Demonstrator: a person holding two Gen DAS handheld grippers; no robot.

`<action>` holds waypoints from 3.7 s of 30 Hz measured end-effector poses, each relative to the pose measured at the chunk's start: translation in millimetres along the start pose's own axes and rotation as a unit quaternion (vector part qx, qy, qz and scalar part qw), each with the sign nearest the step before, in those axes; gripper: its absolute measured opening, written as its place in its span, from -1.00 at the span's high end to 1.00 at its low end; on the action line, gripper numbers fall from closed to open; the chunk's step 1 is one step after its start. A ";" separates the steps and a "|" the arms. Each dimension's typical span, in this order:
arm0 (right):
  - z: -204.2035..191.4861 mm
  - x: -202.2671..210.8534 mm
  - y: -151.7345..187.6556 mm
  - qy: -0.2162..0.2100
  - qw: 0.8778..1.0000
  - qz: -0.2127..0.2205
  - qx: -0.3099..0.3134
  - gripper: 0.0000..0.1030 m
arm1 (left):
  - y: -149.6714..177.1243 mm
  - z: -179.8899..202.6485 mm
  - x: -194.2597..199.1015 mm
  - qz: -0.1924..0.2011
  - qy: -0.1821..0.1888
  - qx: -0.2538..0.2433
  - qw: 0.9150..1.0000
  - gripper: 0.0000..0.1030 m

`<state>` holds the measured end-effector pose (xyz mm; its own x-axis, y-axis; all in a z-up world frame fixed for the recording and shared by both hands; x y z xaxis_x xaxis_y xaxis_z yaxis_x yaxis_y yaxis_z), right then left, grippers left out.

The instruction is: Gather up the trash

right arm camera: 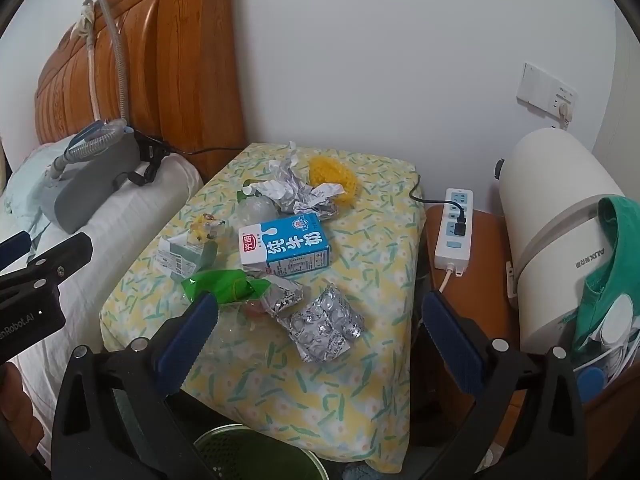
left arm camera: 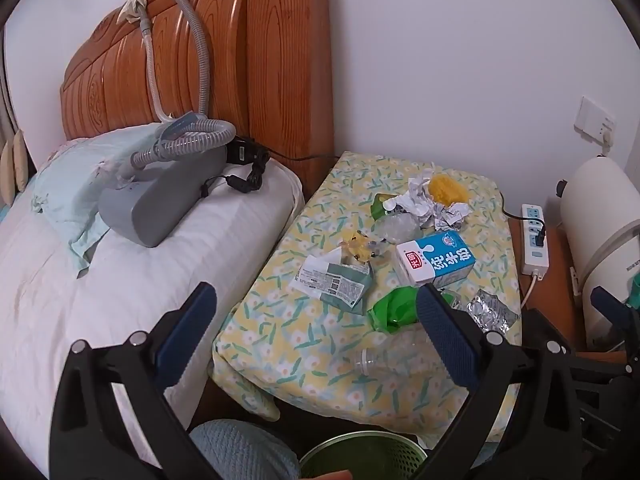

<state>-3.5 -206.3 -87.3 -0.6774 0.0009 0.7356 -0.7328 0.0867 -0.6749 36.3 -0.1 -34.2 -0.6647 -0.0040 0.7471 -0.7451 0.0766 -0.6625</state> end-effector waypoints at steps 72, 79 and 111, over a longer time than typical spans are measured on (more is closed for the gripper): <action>9.6 -6.1 7.5 0.002 1.000 -0.018 -0.003 -0.96 | 3.0 7.7 4.6 -0.003 0.004 0.001 1.000 -0.85; 9.7 -6.7 8.4 0.002 1.000 -0.019 -0.004 -0.96 | 4.4 12.7 5.4 -0.004 0.006 -0.002 1.000 -0.85; 32.7 -94.7 48.4 -0.030 0.993 -0.109 -0.014 -0.96 | 87.9 11.9 -56.3 -0.033 0.083 -0.117 0.989 -0.85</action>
<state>23.1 -234.8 -191.5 -0.5061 -0.0814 0.8586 -0.8609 0.1069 -0.4974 7.6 -5.1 -135.2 -0.5819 0.1447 0.8003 -0.7410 0.3111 -0.5951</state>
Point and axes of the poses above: each gripper's, at about its wrist camera, not at the fingertips, and x roughly against the way its jaws point, z to its right, y to its underside, the point moved 5 cm from there along -x, roughly the way its jaws point, and after that the axes turned 5 degrees about -z, right-handed, at the moved point
